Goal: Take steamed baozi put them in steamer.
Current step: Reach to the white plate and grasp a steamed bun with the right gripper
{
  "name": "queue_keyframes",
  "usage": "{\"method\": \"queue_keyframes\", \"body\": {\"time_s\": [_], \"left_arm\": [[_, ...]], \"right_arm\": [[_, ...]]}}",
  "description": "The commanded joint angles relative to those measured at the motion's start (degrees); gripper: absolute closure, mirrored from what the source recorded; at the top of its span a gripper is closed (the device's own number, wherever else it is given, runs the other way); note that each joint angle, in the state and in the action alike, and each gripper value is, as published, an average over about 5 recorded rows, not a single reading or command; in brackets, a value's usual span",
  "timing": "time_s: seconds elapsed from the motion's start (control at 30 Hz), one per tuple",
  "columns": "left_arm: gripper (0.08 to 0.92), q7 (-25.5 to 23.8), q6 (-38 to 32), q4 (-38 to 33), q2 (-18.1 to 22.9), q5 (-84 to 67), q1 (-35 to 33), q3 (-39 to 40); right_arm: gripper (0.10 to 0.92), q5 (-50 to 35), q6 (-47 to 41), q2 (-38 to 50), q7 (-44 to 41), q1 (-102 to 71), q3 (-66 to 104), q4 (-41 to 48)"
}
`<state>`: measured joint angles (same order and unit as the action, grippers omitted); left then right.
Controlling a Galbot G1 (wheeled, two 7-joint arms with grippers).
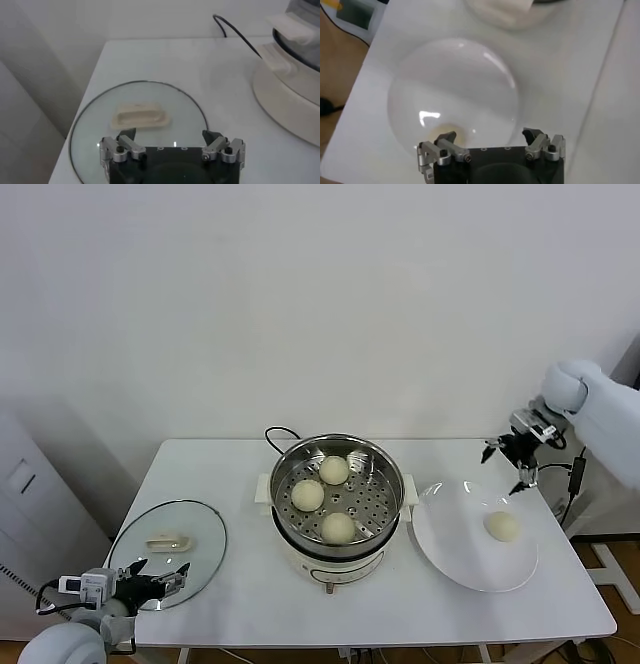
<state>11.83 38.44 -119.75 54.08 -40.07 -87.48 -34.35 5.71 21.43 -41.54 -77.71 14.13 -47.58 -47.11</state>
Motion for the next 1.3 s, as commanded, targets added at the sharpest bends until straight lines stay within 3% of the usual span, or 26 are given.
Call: {"method": "queue_keyframes", "body": {"time_s": [0.03,0.9,1.3], "left_arm": [[0.177,0.0,0.1,-0.1,0.0,0.0,0.0,0.1],[0.177,-0.1,0.2,0.1,0.6,0.3,0.9,1.9],[0.177,0.0,0.2,0.1,0.8,0.3,0.9,2.0]], "right_arm": [[0.203,9.2,1.0,0.3,2.2,-11.2,11.6,5.8],[0.205,17.0,2.4,-4.5,7.7,-19.4,22.3,10.9],[0.399,16.9,1.7,-5.4,7.1,-19.6,23.6,12.1]]}}
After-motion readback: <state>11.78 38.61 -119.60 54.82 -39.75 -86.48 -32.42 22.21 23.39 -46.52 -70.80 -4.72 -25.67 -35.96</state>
